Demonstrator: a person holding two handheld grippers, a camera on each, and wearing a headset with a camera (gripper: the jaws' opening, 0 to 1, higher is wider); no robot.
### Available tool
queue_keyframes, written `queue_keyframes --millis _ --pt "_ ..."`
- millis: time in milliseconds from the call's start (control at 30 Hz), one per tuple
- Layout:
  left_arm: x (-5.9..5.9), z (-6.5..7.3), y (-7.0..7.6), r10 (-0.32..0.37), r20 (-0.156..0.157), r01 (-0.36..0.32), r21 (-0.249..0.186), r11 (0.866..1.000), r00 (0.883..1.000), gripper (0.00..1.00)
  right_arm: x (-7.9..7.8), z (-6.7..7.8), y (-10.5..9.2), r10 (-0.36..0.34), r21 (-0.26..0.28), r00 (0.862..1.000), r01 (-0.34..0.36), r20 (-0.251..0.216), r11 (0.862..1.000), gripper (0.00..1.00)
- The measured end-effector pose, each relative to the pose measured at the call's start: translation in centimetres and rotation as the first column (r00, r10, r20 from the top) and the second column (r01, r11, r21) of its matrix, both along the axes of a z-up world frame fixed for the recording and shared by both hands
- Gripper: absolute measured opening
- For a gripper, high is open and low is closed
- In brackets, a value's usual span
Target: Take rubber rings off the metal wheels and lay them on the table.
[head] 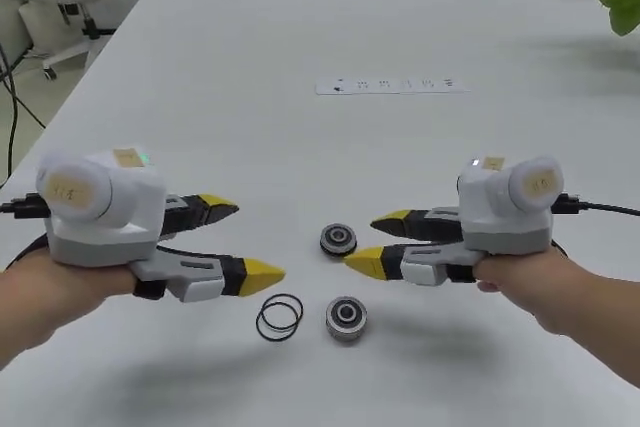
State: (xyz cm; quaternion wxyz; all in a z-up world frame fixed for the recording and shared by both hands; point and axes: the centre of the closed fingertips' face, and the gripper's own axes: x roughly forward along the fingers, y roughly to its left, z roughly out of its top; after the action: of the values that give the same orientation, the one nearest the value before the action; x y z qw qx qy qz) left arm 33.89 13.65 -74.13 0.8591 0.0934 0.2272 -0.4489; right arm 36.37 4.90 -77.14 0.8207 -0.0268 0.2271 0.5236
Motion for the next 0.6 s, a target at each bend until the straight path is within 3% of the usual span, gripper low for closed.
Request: queue_keyframes --millis 100,600 --pt "0.3 -0.3 -0.4 -0.005 -0.006 0.005 -0.003 1.000 1.000 0.64 0.4 -0.1 0.0 -0.012 0.014 1.000 0.013 -0.010 1.000 0.39" --pt "1.8 -1.2 -2.8 -0.025 -0.026 0.025 -0.016 1.000 0.999 0.59 1.4 -1.9 0.0 -0.012 -0.021 1.000 0.012 -0.004 1.000 0.33"
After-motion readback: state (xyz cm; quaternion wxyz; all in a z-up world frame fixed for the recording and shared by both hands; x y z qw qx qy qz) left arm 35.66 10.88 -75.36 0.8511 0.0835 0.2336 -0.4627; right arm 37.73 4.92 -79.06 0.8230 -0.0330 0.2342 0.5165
